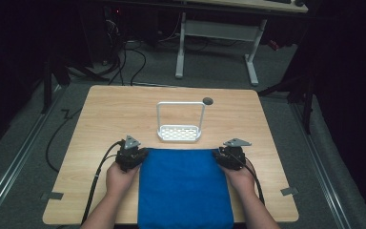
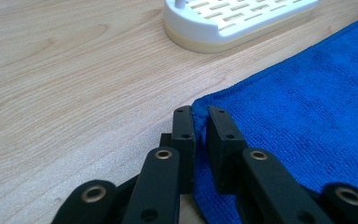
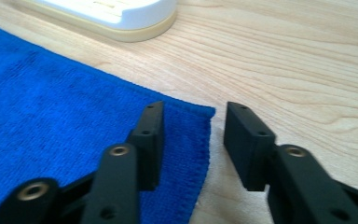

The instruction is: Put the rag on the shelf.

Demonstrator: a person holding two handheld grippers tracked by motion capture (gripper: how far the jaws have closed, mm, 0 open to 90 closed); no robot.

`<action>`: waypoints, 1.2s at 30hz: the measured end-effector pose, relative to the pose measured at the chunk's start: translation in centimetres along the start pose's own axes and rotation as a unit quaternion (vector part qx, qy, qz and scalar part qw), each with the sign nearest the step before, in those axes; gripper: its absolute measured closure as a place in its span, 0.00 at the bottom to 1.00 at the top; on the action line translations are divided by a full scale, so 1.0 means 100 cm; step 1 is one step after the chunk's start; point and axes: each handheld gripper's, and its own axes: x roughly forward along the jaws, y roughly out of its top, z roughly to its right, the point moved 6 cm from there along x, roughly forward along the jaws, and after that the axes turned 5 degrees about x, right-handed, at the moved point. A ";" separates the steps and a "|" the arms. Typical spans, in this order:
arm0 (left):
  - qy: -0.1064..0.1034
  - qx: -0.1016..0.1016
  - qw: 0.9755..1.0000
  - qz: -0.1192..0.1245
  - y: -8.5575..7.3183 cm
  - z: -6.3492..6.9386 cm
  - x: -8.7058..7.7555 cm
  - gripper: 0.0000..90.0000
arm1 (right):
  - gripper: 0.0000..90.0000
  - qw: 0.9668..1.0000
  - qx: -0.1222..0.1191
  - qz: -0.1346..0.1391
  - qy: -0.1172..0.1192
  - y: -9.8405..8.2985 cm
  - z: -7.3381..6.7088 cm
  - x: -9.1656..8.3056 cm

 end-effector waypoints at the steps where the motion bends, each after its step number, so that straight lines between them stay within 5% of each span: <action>1: 0.000 0.001 1.000 0.000 0.000 0.000 0.000 0.91 | 0.72 1.000 -0.004 0.000 -0.002 0.000 0.000 0.000; 9: 0.001 0.008 1.000 -0.001 0.000 0.002 0.000 0.93 | 0.98 1.000 -0.016 -0.002 0.019 -0.001 -0.006 0.000; 14: 0.005 0.016 1.000 0.014 0.000 0.003 -0.004 0.97 | 0.99 1.000 -0.010 0.013 0.020 0.000 -0.007 -0.005; 24: -0.001 -0.013 0.998 0.065 0.005 0.001 -0.020 0.98 | 0.99 0.996 -0.011 0.077 0.033 0.008 -0.019 -0.036; 36: 0.016 -0.019 0.991 0.134 0.023 0.005 -0.057 0.98 | 0.99 0.992 -0.013 0.114 0.051 0.018 -0.026 -0.061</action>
